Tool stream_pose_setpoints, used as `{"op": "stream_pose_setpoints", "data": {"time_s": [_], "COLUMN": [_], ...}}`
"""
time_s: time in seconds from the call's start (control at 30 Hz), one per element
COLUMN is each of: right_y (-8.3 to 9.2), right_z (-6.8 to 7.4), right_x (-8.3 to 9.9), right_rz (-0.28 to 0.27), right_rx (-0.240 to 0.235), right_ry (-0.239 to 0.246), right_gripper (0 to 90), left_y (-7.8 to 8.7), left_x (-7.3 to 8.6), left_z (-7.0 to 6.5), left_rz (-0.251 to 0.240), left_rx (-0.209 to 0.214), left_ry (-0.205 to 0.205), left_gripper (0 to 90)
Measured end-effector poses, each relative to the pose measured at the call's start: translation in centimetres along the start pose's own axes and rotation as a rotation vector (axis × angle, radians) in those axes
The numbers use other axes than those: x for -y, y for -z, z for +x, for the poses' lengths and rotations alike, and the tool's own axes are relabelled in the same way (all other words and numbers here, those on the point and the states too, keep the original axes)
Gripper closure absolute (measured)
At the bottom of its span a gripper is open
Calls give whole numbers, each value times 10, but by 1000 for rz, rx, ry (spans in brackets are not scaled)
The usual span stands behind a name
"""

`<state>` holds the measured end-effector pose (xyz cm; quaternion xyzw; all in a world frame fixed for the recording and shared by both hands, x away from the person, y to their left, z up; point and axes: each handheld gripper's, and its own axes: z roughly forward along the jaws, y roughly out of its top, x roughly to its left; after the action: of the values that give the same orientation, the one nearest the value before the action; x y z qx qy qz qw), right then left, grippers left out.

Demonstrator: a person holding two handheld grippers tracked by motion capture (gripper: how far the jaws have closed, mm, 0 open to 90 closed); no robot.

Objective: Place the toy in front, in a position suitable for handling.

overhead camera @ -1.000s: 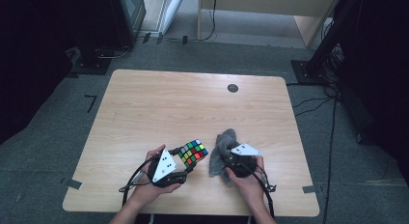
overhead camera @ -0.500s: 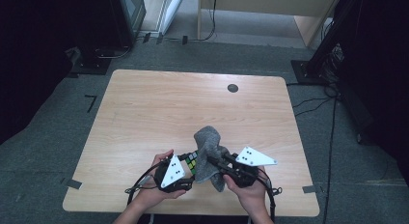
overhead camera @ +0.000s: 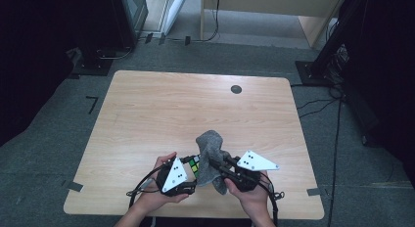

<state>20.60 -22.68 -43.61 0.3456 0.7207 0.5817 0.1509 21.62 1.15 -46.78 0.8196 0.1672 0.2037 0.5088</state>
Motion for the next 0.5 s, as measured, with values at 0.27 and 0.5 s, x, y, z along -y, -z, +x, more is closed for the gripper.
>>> {"op": "stream_pose_setpoints", "data": {"time_s": [0.27, 0.5], "right_y": [0, -6], "right_z": [-20, 34], "right_x": [13, -2], "right_rz": [43, 27], "right_rx": [101, 40], "right_ry": [-72, 200], "right_gripper": [734, 731], "left_y": [5, -9], "left_x": [-2, -6], "left_z": [7, -7], "left_rz": [-8, 105], "left_rx": [-12, -53], "left_ry": [14, -14], "left_gripper": [344, 344]}}
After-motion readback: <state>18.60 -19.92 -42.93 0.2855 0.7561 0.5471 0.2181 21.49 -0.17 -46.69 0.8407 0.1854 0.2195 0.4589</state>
